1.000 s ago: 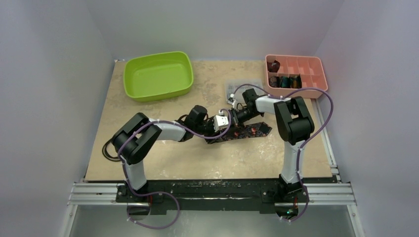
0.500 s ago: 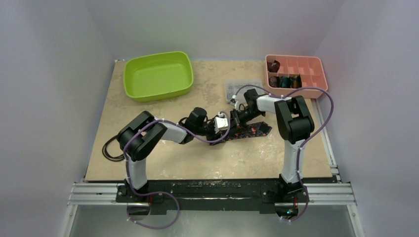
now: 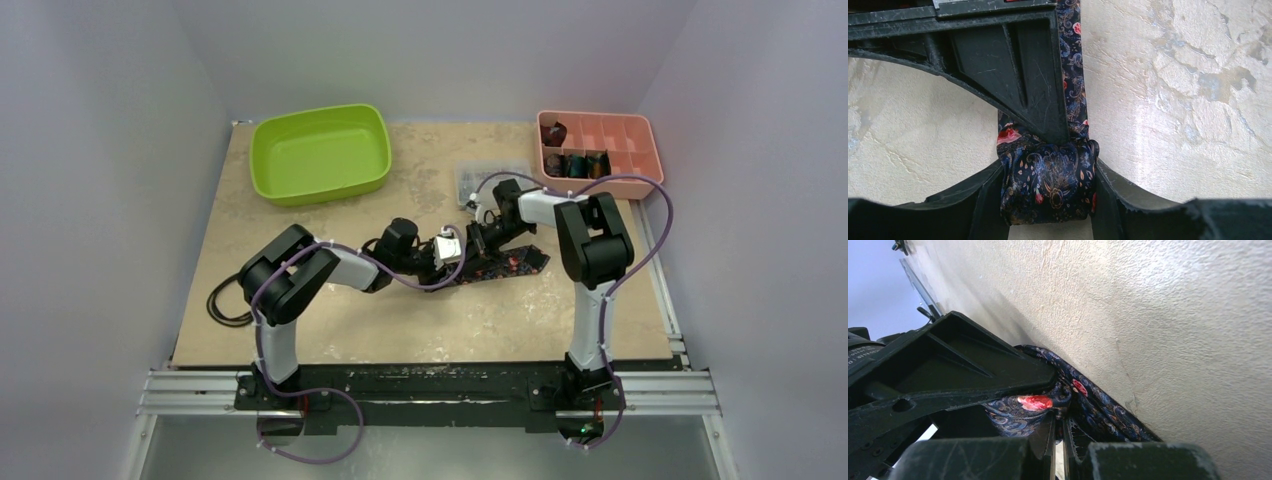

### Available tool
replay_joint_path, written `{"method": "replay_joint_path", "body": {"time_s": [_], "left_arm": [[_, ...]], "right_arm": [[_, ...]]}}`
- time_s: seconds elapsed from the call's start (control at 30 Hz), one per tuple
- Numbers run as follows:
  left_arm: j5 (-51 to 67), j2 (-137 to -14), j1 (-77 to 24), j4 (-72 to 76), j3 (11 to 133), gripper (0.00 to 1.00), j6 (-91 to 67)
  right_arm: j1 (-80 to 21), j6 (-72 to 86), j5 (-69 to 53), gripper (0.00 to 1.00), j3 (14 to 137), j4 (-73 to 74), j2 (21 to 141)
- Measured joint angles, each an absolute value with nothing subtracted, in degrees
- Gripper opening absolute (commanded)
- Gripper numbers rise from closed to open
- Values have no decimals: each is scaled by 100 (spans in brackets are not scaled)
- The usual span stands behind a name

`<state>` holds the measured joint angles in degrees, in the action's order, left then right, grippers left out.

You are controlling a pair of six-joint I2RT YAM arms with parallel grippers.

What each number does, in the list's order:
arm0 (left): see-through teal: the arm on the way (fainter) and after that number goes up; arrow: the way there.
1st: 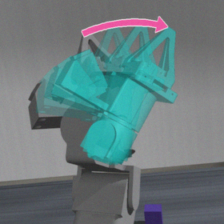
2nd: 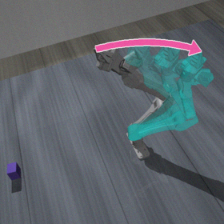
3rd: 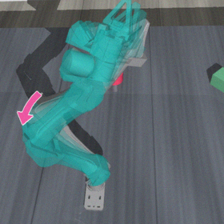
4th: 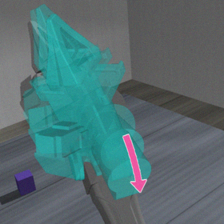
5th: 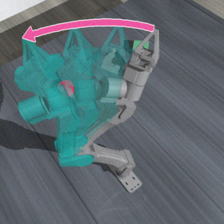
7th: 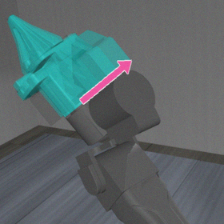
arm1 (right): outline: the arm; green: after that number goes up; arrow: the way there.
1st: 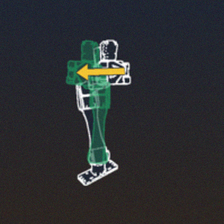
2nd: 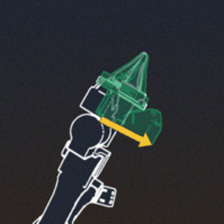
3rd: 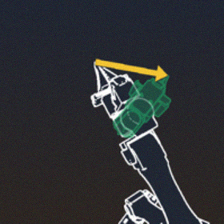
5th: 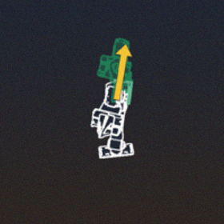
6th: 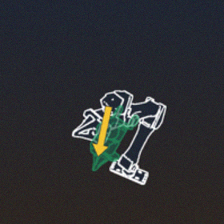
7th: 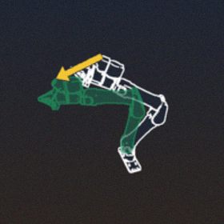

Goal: Roll the ties
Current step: Roll the tie at the center of the board.

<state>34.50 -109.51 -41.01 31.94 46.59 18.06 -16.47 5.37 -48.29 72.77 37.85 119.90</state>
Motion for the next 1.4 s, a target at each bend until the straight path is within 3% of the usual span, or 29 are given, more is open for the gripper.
{"method": "replay_joint_path", "body": {"time_s": [0.1, 0.3, 1.13, 1.27, 1.4], "left_arm": [[3413, -10958, -4101, 3072, 4742, 22, 1605], [3221, -10899, -4119, 2462, 4984, 21, 1496], [3107, -10471, -4123, 279, 5465, 23, 2373], [2985, -10447, -4176, 84, 5505, 24, 2493], [2897, -10558, -4182, -106, 5697, 25, 2530]], "right_arm": [[-1664, 478, -4849, 1, 7334, 3852, 12014], [-1629, 163, -4899, 20, 7341, 3879, 11889], [-1236, -537, -4604, 14, 7347, 4259, 11887], [-1256, -504, -4633, 26, 7347, 4259, 11885], [-1273, -473, -4801, 47, 7328, 4244, 11780]]}}
